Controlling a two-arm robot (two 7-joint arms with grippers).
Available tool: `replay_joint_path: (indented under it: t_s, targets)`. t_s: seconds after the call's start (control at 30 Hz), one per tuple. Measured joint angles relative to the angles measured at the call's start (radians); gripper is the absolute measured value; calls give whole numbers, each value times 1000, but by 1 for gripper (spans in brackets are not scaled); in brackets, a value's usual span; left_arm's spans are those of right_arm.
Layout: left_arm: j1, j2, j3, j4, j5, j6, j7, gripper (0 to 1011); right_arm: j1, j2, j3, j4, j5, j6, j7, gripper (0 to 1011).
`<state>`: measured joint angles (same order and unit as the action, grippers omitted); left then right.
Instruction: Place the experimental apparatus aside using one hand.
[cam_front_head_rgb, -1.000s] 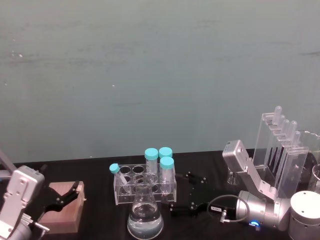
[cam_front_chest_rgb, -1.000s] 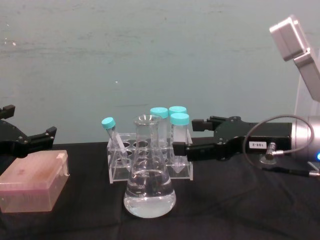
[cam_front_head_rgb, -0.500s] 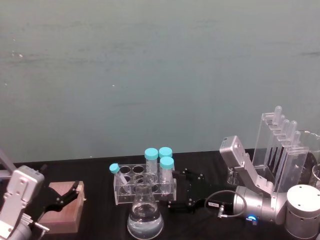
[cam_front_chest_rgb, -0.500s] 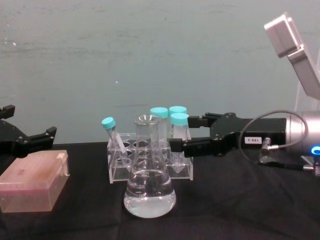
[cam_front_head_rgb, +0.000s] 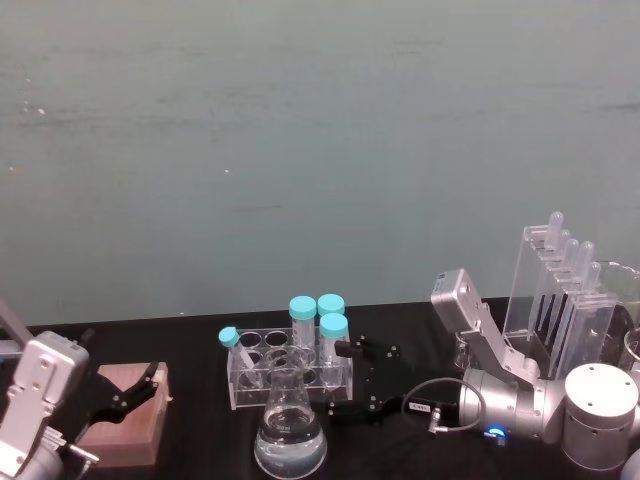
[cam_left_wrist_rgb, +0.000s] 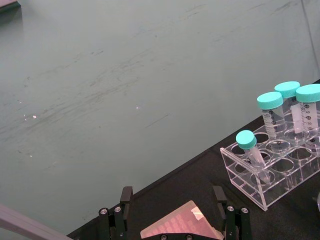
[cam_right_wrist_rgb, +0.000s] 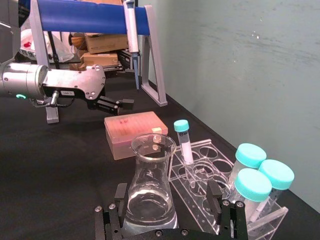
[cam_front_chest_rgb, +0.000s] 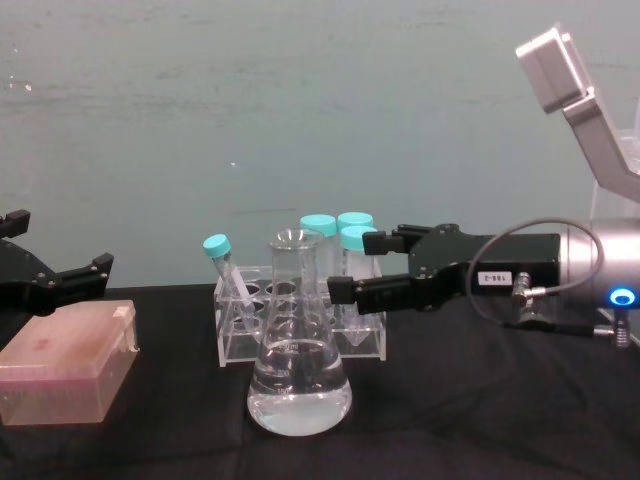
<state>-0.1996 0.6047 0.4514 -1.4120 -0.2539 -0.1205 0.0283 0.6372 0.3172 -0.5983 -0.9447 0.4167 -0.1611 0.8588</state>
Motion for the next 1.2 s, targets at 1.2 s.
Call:
replay_joint_path:
  t_s: [1.2]
  targets:
    - [0,0,0,0,0,0,0,1000,72,-67,-43,110,11,-24,69,1000]
